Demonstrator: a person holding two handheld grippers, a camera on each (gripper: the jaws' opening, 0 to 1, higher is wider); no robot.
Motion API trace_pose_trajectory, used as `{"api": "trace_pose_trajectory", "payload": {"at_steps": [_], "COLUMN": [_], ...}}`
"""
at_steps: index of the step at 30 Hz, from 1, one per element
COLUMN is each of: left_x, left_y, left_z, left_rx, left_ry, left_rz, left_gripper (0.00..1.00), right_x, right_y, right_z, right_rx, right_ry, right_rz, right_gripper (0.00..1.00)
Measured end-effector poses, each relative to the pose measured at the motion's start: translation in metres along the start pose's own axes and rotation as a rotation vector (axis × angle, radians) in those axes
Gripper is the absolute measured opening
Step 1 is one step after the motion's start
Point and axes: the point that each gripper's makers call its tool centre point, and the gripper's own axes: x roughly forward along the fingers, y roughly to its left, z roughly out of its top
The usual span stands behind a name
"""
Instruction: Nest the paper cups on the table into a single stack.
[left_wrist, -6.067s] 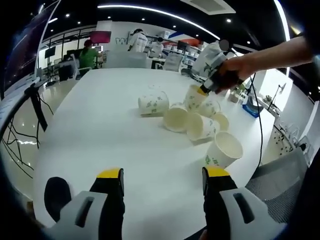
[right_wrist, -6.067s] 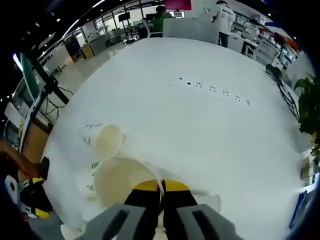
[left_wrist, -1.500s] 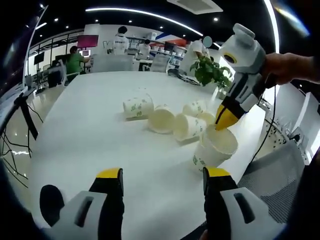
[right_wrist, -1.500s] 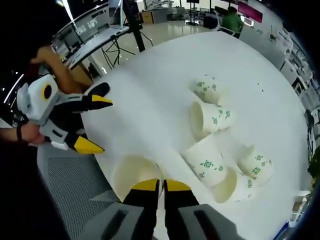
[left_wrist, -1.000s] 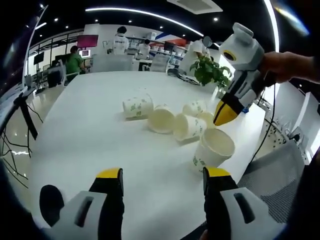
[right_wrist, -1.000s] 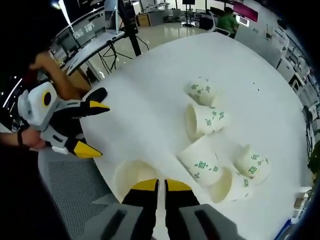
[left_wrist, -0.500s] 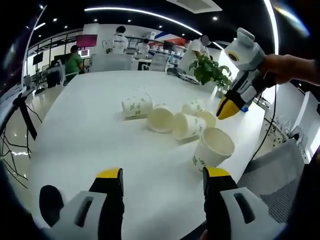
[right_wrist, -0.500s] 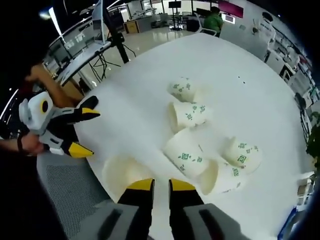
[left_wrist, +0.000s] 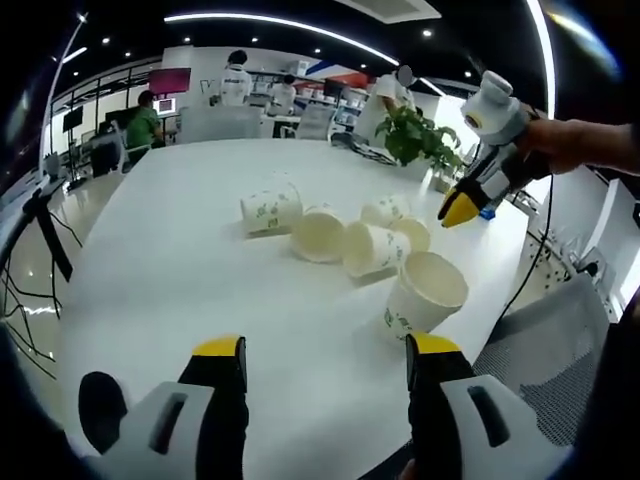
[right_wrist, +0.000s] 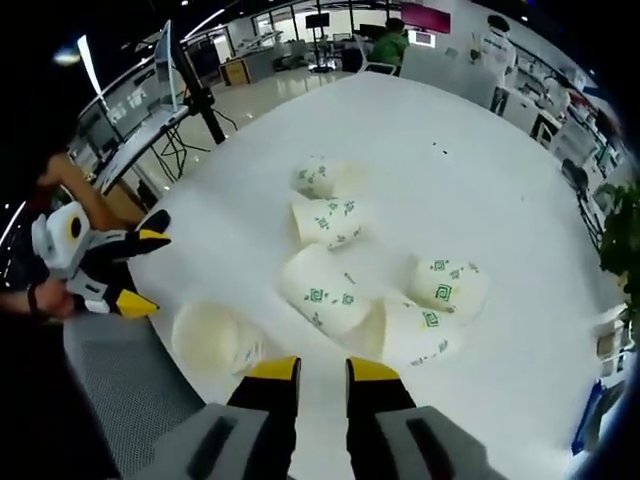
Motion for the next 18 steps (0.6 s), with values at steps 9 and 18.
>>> {"api": "trace_pose_trajectory", "payload": {"at_steps": [9, 18], "left_x": [0.001, -0.001], "left_y": [0.003, 0.003], "left_z": [-0.002, -0.002], "left_rx": [-0.005, -0.016], "left_ry": [0.006, 0.011], "left_rz": [0.006, 0.014], "left_gripper": [0.63, 0.63], "right_x": [0.002, 0.013], "right_y": [-0.023, -0.052], "right_z": [-0.009, -0.003], "right_rx": [0.035, 0.039], "right_ry": [-0.004, -0.046], "right_rz": [-0.082, -0.236], "right_gripper": [0.18, 0.33]}}
